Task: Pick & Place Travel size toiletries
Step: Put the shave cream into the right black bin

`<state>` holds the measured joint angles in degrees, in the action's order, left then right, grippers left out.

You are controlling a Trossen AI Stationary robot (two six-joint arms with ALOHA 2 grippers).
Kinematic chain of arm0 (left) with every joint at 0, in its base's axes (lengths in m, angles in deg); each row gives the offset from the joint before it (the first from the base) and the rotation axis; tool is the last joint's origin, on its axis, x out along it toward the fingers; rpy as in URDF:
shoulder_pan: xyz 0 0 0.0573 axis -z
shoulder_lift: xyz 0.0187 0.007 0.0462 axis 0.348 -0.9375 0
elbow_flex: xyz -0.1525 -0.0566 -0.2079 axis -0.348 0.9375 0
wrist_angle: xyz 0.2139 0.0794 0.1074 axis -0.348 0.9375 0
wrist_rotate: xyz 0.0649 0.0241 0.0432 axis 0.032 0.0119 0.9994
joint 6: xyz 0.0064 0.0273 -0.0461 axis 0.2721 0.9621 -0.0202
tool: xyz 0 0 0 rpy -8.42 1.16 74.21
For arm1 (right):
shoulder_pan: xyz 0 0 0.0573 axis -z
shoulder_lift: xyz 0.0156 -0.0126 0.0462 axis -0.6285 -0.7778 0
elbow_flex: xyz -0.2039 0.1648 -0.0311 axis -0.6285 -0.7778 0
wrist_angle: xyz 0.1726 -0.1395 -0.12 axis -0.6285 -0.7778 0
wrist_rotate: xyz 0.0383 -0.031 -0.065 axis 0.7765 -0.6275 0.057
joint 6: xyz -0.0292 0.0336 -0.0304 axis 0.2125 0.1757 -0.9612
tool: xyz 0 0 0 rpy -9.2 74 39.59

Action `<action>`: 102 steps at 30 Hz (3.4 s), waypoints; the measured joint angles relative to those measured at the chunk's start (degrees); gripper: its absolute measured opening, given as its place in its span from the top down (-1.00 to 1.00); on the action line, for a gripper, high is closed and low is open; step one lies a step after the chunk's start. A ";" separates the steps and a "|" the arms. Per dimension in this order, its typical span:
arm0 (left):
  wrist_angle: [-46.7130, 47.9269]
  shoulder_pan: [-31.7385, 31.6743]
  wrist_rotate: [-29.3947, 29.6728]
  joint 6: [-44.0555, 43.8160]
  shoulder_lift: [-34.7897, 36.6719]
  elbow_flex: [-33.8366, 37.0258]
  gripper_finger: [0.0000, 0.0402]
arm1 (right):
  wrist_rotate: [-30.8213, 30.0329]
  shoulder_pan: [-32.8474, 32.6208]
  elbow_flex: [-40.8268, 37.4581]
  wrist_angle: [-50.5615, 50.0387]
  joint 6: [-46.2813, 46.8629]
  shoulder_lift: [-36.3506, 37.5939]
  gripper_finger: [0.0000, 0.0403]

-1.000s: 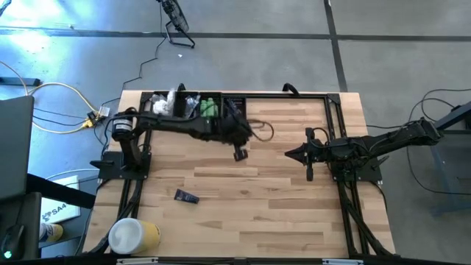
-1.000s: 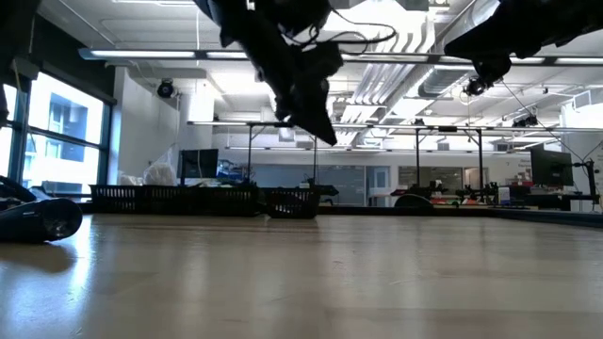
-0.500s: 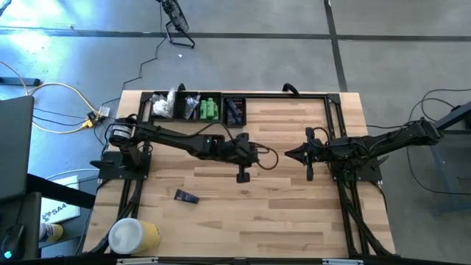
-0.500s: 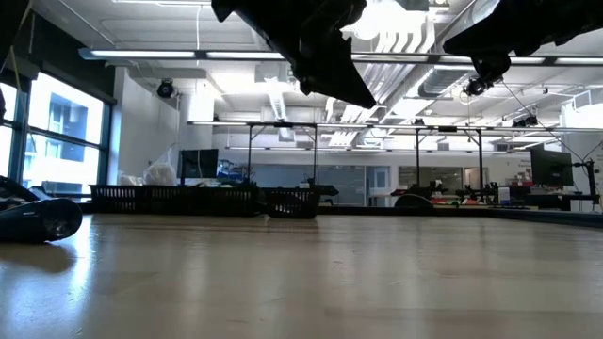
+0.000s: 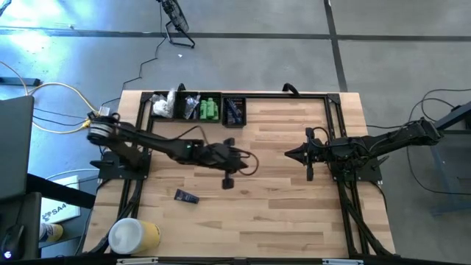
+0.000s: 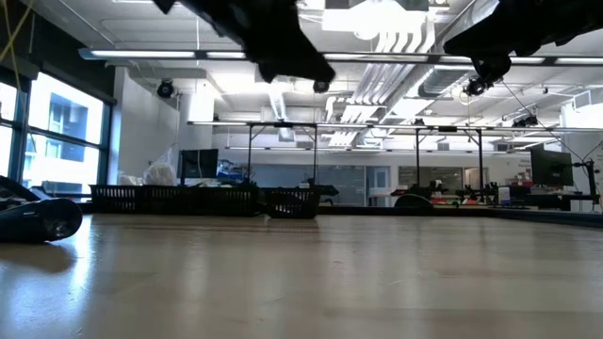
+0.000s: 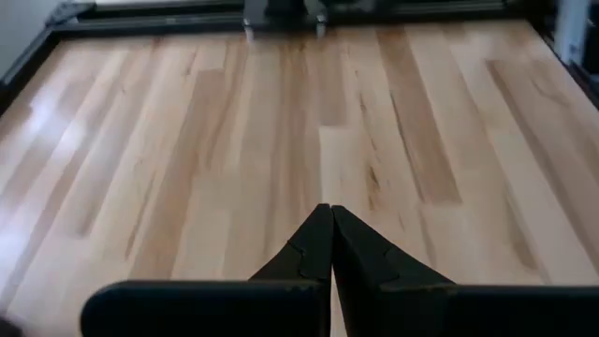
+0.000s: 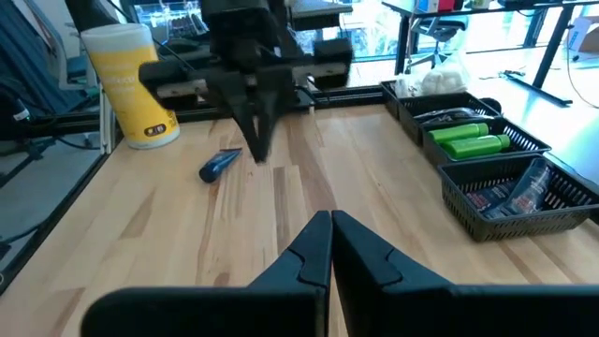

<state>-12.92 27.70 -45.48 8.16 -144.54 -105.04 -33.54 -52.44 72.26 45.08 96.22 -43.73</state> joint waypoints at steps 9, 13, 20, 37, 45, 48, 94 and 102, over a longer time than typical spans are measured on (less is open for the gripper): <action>0.44 4.23 0.35 0.35 15.44 11.99 1.00 | 0.00 0.00 0.02 0.44 -0.10 -0.09 0.98; 4.80 6.30 -0.07 0.09 22.81 15.70 1.00 | 0.00 -0.01 0.02 0.45 -0.10 -0.18 0.98; 19.81 8.97 -0.41 -3.37 29.63 17.05 1.00 | 0.00 -0.02 0.00 0.82 -0.13 -0.57 0.98; 28.53 8.83 -1.17 -8.98 26.63 17.03 1.00 | 0.02 0.00 0.00 1.61 0.33 -1.94 0.98; 29.46 8.83 -3.06 -12.16 26.63 17.03 0.96 | 0.02 0.00 0.00 1.70 0.29 -1.94 0.98; 29.45 8.83 -2.91 -12.11 26.63 17.03 0.83 | 0.02 -0.02 0.00 1.72 0.05 -1.94 0.98; 29.44 11.29 -6.54 -16.06 25.86 16.97 -0.48 | 0.00 -0.01 0.00 1.90 0.05 -1.94 0.98; 28.13 16.94 -4.55 -19.51 21.06 16.88 -0.48 | 0.00 0.00 0.00 2.29 0.05 -1.94 0.98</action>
<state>15.21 44.64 -50.03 -11.36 -123.48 -88.17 -33.54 -52.44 72.26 47.37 96.27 -45.67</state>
